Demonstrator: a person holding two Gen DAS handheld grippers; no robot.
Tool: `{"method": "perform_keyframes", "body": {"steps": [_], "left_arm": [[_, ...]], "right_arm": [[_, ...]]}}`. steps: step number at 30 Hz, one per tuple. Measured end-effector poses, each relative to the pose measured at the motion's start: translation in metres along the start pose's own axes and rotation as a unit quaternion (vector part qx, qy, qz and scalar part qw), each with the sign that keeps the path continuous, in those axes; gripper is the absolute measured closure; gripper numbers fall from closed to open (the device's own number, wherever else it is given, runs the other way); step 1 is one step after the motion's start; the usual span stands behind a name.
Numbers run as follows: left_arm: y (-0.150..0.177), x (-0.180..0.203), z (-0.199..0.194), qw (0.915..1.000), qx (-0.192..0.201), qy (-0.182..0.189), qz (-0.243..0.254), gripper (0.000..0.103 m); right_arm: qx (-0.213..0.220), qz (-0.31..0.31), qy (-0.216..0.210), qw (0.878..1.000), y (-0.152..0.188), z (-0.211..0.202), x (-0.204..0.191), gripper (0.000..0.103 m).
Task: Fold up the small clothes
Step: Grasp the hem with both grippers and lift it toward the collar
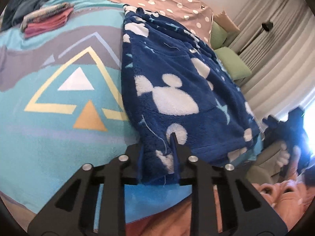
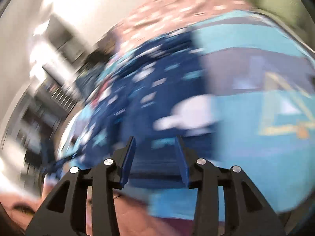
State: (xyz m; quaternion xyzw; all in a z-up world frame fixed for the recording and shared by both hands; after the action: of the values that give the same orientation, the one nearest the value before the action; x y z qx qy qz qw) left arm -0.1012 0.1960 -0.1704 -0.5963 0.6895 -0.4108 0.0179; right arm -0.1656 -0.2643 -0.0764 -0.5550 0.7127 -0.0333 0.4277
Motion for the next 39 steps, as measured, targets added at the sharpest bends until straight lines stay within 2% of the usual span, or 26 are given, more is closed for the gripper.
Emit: {"method": "perform_keyframes", "body": {"steps": [2, 4, 6, 7, 8, 10, 11, 12, 15, 16, 17, 18, 20, 21, 25, 29, 31, 33, 34, 35, 39], "left_arm": [[-0.001, 0.000, -0.003, 1.0000, 0.003, -0.002, -0.001, 0.081], [0.000, 0.002, -0.006, 1.0000, 0.001, -0.006, 0.007, 0.081], [-0.001, 0.005, -0.005, 0.9999, -0.006, -0.010, 0.011, 0.079], [0.000, 0.005, -0.004, 0.9998, -0.012, -0.012, 0.011, 0.074], [0.000, 0.005, -0.001, 0.9996, -0.020, -0.015, 0.012, 0.068], [0.003, 0.006, 0.005, 0.9995, -0.028, -0.009, 0.014, 0.056], [0.003, 0.007, 0.006, 0.9995, -0.028, -0.003, 0.016, 0.051], [0.002, 0.008, 0.007, 0.9994, -0.027, 0.011, 0.017, 0.042], [0.001, 0.008, 0.012, 0.9994, -0.018, 0.030, 0.006, 0.042], [0.000, 0.008, 0.011, 0.9994, -0.013, 0.033, 0.003, 0.058], [0.000, 0.007, 0.010, 0.9991, -0.010, 0.042, -0.003, 0.079], [-0.001, 0.005, 0.009, 0.9980, -0.009, 0.060, -0.019, 0.086], [-0.004, 0.003, 0.002, 0.9960, 0.011, 0.078, -0.040, 0.088], [-0.007, 0.005, -0.008, 0.9949, 0.032, 0.086, -0.042, 0.088], [-0.025, 0.024, -0.056, 0.9870, 0.113, 0.113, -0.018, 0.088], [-0.037, 0.043, -0.077, 0.9823, 0.146, 0.116, 0.019, 0.088], [-0.041, 0.049, -0.075, 0.9824, 0.147, 0.109, 0.035, 0.088], [-0.039, 0.049, -0.066, 0.9859, 0.130, 0.100, 0.034, 0.087], [-0.039, 0.049, -0.062, 0.9875, 0.124, 0.092, 0.034, 0.087], [-0.036, 0.046, -0.056, 0.9897, 0.113, 0.081, 0.033, 0.087], [-0.027, 0.030, -0.042, 0.9937, 0.090, 0.067, 0.006, 0.084]], "right_arm": [[0.011, 0.057, 0.026, 0.998, 0.001, -0.012, 0.031, 0.061], [0.000, 0.090, 0.020, 0.996, 0.006, -0.010, 0.048, 0.060], [-0.030, 0.115, 0.001, 0.993, 0.018, 0.003, 0.055, 0.059], [-0.050, 0.121, -0.009, 0.991, 0.023, 0.013, 0.058, 0.056], [-0.062, 0.123, -0.017, 0.990, 0.025, 0.020, 0.056, 0.048], [-0.059, 0.126, -0.049, 0.989, 0.027, 0.031, 0.052, 0.032], [-0.055, 0.133, -0.067, 0.987, 0.027, 0.033, 0.051, 0.028], [-0.051, 0.144, -0.087, 0.984, 0.023, 0.037, 0.051, 0.028], [-0.058, 0.154, -0.132, 0.978, 0.019, 0.049, 0.043, 0.029], [-0.061, 0.147, -0.131, 0.979, 0.017, 0.053, 0.039, 0.038], [-0.059, 0.138, -0.123, 0.981, 0.014, 0.054, 0.035, 0.068], [-0.059, 0.138, -0.120, 0.981, 0.012, 0.055, 0.033, 0.084], [-0.051, 0.160, -0.140, 0.976, 0.006, 0.052, 0.035, 0.089], [-0.030, 0.159, -0.153, 0.975, 0.002, 0.042, 0.031, 0.090], [0.028, 0.110, -0.194, 0.974, -0.014, 0.000, 0.008, 0.092], [0.086, 0.031, -0.212, 0.973, -0.030, -0.031, -0.022, 0.094], [0.087, 0.022, -0.211, 0.973, -0.033, -0.033, -0.023, 0.094], [0.063, 0.024, -0.173, 0.983, -0.033, -0.024, -0.020, 0.089], [0.050, 0.028, -0.152, 0.987, -0.032, -0.019, -0.015, 0.079], [0.038, 0.037, -0.140, 0.989, -0.029, -0.015, -0.009, 0.062], [0.012, 0.092, -0.094, 0.991, -0.012, -0.005, 0.029, 0.042]]}}
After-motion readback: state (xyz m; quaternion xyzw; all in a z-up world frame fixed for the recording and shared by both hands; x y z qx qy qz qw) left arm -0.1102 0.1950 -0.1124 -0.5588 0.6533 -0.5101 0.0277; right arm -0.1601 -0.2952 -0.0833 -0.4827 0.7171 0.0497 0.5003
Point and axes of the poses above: each gripper's, at about its wrist camera, not at the fingertips, and z roughly the way its jaws point, x to its right, y to its underside, the point moved 2 cm from there along z, roughly the way its jaws point, and after that the axes turned 3 degrees about z, right-handed, at the moved point
